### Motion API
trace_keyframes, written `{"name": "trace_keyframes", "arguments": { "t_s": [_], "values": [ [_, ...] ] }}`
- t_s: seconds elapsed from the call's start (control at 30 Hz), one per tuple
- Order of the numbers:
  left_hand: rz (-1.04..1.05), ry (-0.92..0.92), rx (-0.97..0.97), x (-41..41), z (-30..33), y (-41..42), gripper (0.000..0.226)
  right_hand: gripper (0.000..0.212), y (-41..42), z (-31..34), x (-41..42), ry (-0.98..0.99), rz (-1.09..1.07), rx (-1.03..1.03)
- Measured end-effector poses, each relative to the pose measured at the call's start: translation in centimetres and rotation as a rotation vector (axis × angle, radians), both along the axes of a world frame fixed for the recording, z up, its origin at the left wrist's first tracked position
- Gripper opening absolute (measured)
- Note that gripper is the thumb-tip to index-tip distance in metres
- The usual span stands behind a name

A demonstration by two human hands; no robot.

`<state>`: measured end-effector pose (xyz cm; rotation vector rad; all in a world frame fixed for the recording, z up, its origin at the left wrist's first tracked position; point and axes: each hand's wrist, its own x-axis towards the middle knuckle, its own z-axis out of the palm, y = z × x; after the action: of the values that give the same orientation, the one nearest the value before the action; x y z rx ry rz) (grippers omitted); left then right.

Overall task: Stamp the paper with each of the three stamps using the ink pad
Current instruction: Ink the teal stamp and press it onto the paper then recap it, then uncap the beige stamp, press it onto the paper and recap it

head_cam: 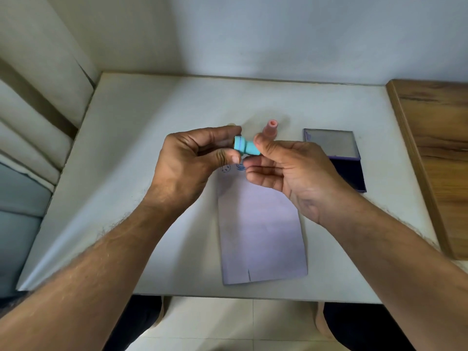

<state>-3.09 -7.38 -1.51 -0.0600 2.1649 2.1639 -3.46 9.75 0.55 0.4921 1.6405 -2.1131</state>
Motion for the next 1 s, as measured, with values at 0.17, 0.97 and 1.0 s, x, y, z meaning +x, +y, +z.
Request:
{"name": "trace_keyframes", "arguments": {
  "t_s": [0.17, 0.97, 1.0],
  "values": [
    [0.085, 0.024, -0.039, 0.0, 0.0, -0.6, 0.036, 0.018, -0.4, 0.2, -0.4, -0.044, -0.135, -0.123],
    [0.259, 0.006, -0.134, -0.2, -0.6, -1.1, 0.019, 0.035, -2.4, -1.7, -4.1, 0.694, 0.197, 1.377],
    [0.263, 0.008, -0.136, -0.3, -0.6, -1.2, 0.019, 0.036, -2.7, -1.7, -4.1, 0.742, 0.194, 1.374]
  ]
}}
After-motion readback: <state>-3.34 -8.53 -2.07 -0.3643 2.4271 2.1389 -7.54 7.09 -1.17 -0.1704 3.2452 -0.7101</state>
